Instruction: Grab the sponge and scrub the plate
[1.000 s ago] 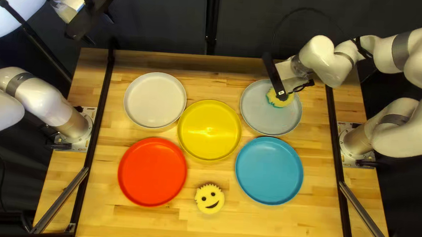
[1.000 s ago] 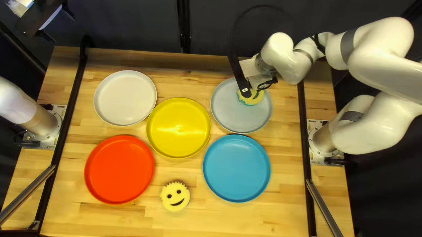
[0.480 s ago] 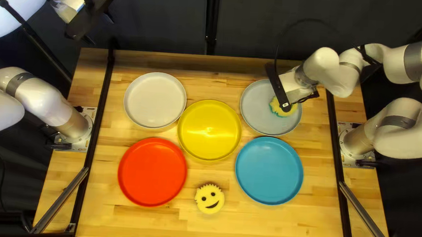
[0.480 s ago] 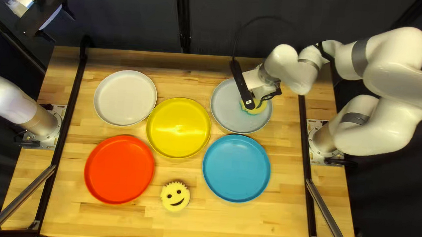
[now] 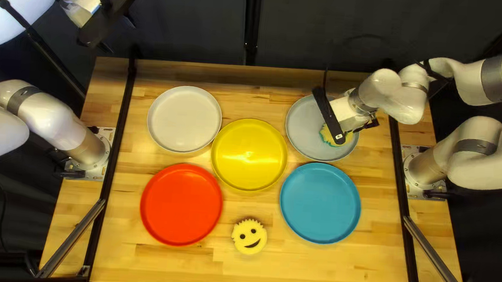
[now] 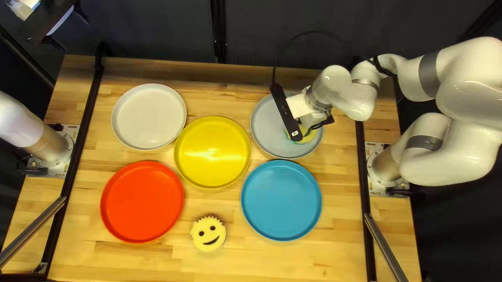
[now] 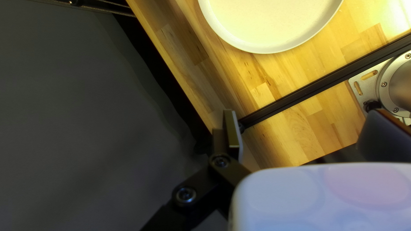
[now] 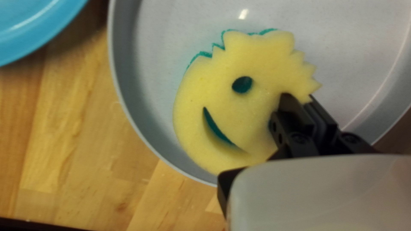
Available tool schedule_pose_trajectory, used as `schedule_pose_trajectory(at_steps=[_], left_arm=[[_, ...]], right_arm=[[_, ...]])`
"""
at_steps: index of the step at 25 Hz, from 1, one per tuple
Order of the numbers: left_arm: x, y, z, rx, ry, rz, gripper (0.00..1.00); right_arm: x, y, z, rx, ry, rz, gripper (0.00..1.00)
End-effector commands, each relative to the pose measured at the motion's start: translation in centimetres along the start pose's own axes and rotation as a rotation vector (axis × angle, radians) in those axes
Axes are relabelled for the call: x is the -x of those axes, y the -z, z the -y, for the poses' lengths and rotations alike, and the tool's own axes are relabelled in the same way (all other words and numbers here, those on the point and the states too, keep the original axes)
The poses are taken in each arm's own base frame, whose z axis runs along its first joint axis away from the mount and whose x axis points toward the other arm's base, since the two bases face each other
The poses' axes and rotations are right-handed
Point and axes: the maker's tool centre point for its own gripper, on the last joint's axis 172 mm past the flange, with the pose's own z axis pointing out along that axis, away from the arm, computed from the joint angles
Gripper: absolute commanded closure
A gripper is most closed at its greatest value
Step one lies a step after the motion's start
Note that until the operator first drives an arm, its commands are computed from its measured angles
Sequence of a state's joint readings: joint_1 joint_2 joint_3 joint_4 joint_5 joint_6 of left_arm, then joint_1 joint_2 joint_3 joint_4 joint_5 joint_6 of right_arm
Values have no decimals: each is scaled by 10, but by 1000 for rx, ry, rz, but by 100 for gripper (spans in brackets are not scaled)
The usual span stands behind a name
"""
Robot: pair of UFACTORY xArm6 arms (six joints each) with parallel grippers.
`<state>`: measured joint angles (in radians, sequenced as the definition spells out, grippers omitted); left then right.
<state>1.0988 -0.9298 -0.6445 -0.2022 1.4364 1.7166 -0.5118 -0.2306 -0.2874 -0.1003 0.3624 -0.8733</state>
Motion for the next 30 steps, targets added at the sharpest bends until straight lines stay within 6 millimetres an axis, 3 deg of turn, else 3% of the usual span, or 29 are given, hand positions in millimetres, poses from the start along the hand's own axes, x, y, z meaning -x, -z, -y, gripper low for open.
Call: schedule_pose_trajectory(at_steps=[1,7,11,21,26,30], left_arm=[[0,0,0,0,0,0,0],[0,0,0,0,0,0,0],[0,0,0,0,0,0,0],[0,0,0,0,0,0,0],[0,0,0,0,0,0,0],[0,0,0,0,0,0,0]], right_arm=[[1,0,-15,-3,-5,-1,100],[4,-1,-38,-4,-6,-1,100],[6,-1,-42,-6,-4,0,100],[7,6,-3,1,7,9,100],[-2,6,17,5,27,18,100],[-22,6,32,-17,16,29,100]])
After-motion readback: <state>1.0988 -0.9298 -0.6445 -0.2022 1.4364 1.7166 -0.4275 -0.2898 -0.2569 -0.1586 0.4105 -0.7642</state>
